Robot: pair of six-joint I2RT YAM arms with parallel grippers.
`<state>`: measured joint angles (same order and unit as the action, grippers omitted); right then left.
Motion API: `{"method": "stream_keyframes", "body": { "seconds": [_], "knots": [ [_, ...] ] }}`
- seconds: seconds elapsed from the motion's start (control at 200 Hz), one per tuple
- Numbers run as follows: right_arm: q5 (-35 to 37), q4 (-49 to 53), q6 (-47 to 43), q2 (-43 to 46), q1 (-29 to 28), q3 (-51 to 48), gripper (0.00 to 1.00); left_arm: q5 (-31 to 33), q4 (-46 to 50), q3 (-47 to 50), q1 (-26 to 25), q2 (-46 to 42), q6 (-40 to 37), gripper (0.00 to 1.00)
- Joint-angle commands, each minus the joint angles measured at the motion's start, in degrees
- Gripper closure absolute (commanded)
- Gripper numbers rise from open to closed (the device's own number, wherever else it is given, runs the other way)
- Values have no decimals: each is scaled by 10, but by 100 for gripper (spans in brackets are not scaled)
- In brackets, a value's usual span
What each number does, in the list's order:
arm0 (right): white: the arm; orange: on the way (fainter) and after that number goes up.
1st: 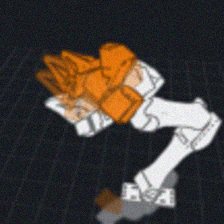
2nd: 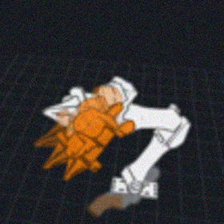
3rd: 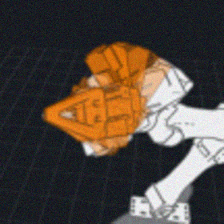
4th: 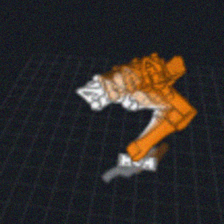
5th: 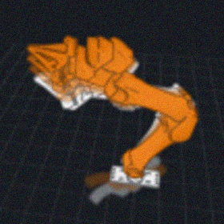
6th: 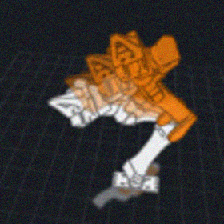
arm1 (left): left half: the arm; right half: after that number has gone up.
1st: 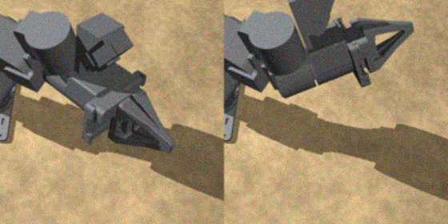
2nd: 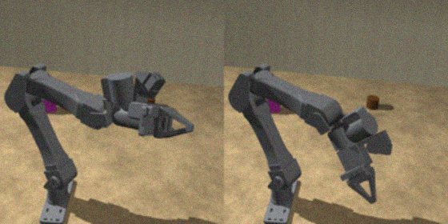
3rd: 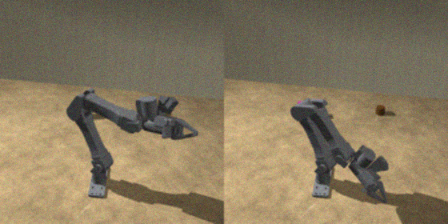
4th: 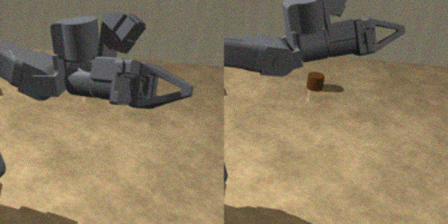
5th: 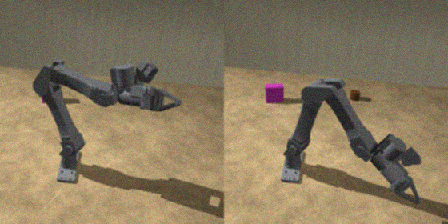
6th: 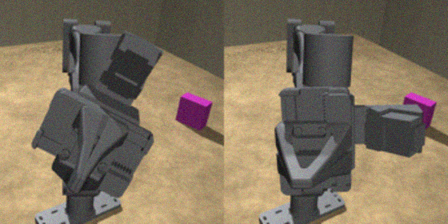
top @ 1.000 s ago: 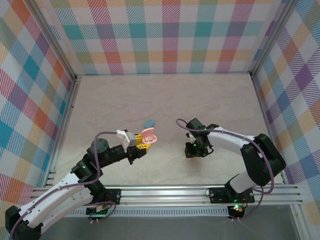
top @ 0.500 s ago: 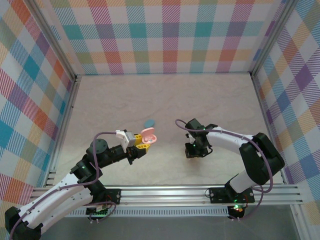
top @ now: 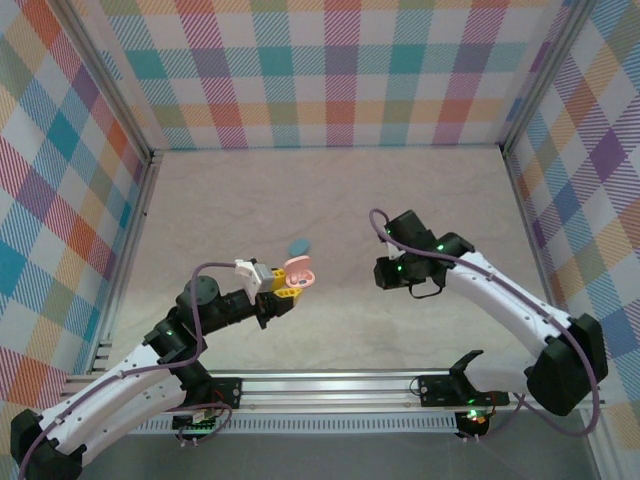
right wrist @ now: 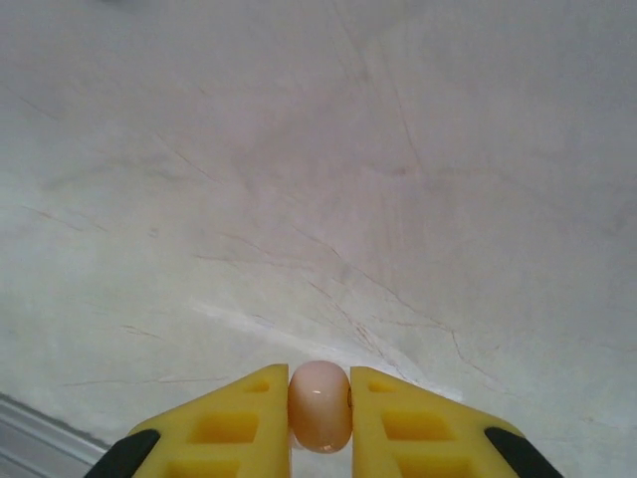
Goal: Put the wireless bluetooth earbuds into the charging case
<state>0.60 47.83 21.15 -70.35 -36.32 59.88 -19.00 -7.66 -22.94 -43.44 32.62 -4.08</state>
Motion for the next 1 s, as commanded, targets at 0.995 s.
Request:
{"method": "stream_keyframes", "body": {
  "seconds": [0.995],
  "knots": [
    [159, 98, -114, -145, -274, 352, 87, -34, -91, -13, -5, 53, 8, 81]
  ]
}}
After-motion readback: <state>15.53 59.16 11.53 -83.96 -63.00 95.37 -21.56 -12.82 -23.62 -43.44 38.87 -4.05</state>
